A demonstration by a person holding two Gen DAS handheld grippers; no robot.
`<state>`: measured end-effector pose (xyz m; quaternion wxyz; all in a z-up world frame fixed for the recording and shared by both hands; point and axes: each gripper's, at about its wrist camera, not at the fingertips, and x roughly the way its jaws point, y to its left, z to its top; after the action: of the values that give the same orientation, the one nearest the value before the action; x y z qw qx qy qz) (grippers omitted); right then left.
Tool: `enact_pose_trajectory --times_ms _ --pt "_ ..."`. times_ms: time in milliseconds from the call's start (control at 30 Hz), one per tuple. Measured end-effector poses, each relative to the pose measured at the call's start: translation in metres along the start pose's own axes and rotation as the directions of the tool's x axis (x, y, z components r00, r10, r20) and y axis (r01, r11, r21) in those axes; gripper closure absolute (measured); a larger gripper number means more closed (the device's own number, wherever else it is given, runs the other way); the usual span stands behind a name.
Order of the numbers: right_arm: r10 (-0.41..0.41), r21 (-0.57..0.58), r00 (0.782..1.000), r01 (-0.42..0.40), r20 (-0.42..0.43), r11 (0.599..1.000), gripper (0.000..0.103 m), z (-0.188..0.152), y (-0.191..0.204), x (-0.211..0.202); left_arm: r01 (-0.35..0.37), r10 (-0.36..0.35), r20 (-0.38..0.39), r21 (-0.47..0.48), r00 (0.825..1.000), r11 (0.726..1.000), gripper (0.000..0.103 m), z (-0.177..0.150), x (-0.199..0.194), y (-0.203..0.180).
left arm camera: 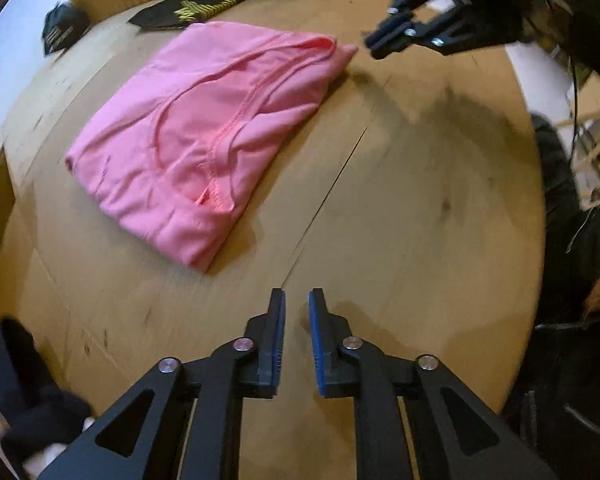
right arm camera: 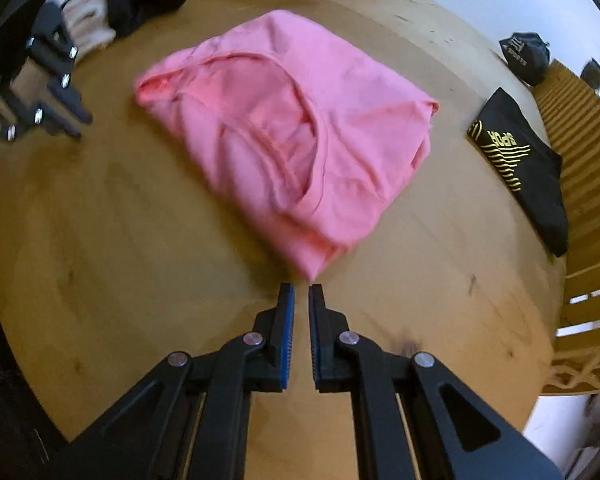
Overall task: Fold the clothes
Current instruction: 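Lay the shirt down folded and open both grippers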
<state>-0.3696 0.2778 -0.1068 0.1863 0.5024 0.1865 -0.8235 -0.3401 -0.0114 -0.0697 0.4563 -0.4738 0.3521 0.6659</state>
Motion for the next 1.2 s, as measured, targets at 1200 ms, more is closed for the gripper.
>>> enact_pose_trajectory --times_ms 1200 --pt "0.308 0.431 0.947 -0.317 0.091 0.845 0.083 0.026 -0.075 0.038 0.014 0.000 0.069 -0.203 0.998 0.979 0.062 0.073 0.012 0.114"
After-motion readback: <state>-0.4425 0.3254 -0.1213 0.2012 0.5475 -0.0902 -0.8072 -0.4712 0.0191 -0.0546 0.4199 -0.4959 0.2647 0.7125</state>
